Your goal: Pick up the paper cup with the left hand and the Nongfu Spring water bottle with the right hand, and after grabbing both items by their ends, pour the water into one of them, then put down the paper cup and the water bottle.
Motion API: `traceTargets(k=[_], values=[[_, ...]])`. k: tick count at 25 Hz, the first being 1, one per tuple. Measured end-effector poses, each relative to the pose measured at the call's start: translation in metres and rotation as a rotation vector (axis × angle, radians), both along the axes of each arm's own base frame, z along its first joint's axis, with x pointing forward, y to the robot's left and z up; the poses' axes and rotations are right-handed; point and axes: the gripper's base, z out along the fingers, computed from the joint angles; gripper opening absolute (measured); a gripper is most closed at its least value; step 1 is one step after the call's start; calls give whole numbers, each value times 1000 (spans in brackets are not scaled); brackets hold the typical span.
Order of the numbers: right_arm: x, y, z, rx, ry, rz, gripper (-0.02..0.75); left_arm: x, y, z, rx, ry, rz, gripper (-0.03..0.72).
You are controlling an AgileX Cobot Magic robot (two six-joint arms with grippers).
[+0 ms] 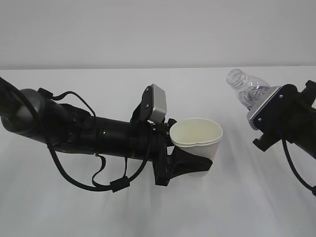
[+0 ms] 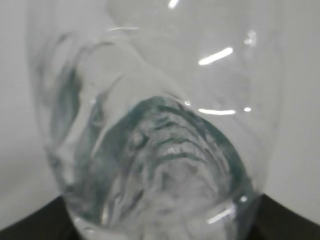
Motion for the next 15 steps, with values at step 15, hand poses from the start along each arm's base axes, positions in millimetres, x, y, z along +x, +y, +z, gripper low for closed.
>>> traceTargets(k=[15], values=[[-10,1,37,-128,-35,58,411,-1,-1,0,4,15,-5,440]])
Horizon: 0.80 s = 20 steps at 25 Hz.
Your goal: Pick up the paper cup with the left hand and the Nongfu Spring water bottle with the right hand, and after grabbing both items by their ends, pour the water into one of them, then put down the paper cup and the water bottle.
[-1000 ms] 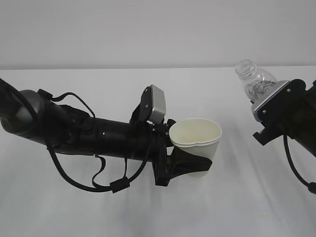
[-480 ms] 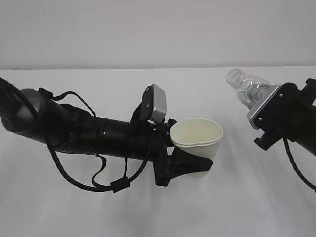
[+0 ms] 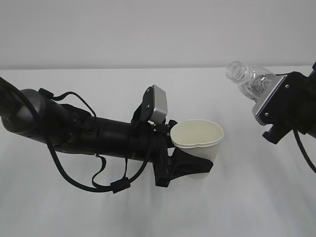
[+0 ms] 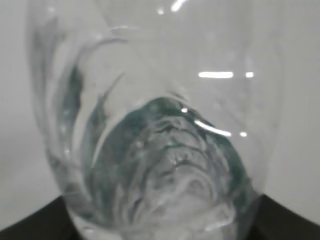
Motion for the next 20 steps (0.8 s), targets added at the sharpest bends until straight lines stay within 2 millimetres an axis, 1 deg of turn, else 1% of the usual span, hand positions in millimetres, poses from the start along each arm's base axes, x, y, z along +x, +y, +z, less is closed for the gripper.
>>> traceTargets(k=[6,10,14,17,20], values=[[-3,1,4,-49,15,25,411,0,0,1,-2,-2,-2,440],[-6,1,4,-80,39,46,411,7,-5,9,-19,-31,-13,440],[-8,2,8,-111,37,64,410,12,-9,16,-35,-46,-12,440],[-9,2,10,-123,37,68,410,13,-9,14,-31,-43,-12,440],[-10,2,12,-139,38,80,410,13,-9,7,-19,-28,-13,440]])
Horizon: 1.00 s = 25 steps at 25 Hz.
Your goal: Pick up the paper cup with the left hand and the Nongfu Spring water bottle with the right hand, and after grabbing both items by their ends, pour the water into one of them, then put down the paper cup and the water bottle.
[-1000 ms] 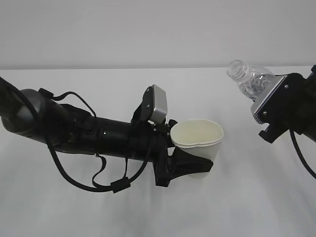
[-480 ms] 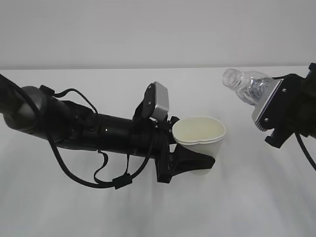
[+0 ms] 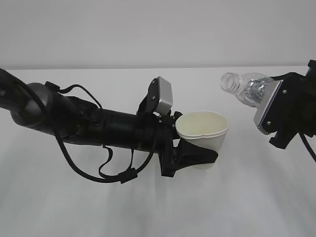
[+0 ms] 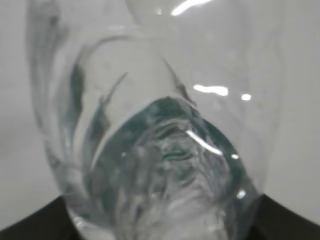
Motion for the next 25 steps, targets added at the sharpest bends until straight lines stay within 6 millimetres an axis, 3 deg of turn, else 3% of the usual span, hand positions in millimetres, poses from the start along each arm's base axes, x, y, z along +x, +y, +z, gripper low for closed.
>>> traceTargets(k=[4,19,25], values=[[-1,1,1,-24,3,17,410,0,0,-8,11,16,-1,440],[-2,1,0,-46,17,33,410,13,-7,5,-6,-43,14,440],[-3,2,-1,-74,22,47,410,11,-7,-3,23,-21,-9,440]])
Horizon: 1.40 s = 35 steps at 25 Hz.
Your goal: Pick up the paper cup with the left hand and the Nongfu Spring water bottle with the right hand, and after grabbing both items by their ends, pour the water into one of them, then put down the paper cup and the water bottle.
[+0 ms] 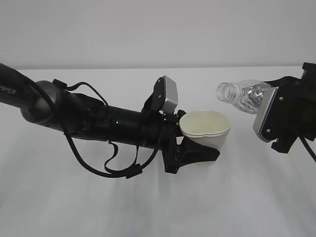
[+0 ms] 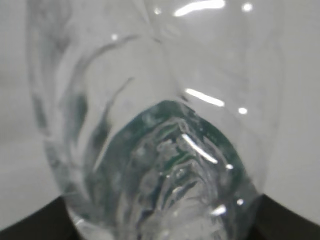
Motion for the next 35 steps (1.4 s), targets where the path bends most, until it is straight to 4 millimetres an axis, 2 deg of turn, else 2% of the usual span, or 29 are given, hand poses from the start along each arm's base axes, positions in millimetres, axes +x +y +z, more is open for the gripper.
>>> traceTargets(k=[3,35], values=[[0,0,0,-14,-1,8,410,-1,0,-6,14,20,-6,440],[-1,0,-2,-131,-9,50,410,-5,0,-4,-12,48,-54,440]])
